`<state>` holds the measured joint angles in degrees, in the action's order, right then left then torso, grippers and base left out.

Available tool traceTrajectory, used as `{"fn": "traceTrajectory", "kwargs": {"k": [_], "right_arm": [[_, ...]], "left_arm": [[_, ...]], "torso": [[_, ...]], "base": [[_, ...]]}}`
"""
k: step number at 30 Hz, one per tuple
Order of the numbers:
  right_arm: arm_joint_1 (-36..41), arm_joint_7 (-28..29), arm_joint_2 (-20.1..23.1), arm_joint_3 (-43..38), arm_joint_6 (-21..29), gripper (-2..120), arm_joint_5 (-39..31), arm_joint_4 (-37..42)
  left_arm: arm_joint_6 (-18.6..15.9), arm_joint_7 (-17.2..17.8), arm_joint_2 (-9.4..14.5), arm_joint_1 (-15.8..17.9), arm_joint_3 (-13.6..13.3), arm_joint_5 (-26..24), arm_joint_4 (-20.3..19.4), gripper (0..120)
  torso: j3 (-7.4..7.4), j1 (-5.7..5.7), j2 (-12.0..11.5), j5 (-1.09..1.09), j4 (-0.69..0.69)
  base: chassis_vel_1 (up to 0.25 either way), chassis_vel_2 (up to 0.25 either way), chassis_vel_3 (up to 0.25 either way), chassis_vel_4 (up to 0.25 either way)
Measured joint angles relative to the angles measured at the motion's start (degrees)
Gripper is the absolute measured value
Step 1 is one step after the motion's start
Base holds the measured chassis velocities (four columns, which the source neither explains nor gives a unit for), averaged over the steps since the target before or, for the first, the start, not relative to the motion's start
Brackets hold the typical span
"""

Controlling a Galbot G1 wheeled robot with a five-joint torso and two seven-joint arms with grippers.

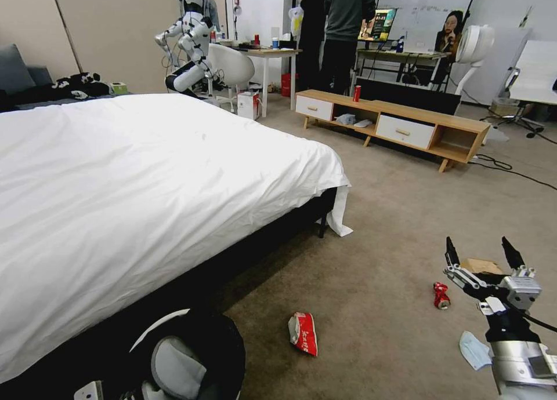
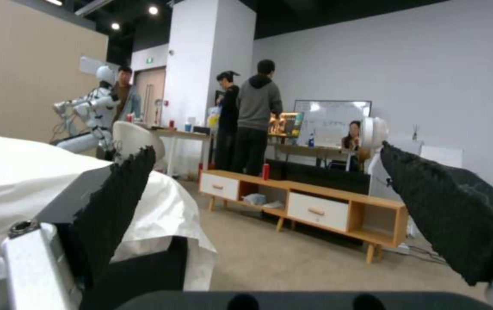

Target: Pick up the trash bin, then pick up the garbage from the floor and place it into the trash bin.

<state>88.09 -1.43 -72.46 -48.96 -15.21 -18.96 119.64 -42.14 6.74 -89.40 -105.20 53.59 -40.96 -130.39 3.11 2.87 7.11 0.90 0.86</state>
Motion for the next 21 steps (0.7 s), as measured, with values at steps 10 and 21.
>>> {"fn": "traceTrajectory", "kwargs": {"k": [10,21], "right_arm": [[-1.9,3.5,3.6,4.2,9.3,100,-2.4,0.9],[-7.2,19.5,15.0,21.2,35.6,100,-19.3,1.4]], "left_arm": [[0.0,-0.2,0.4,0.4,-0.2,0.0,0.4,1],[0.0,-0.1,1.6,2.3,-1.4,-0.1,1.6,1]], "torso": [[0.00,0.00,0.0,0.00,-0.01],[0.00,0.00,0.0,0.01,0.00]], "base": [[0.000,0.000,0.000,0.000],[0.000,0.000,0.000,0.000]]}}
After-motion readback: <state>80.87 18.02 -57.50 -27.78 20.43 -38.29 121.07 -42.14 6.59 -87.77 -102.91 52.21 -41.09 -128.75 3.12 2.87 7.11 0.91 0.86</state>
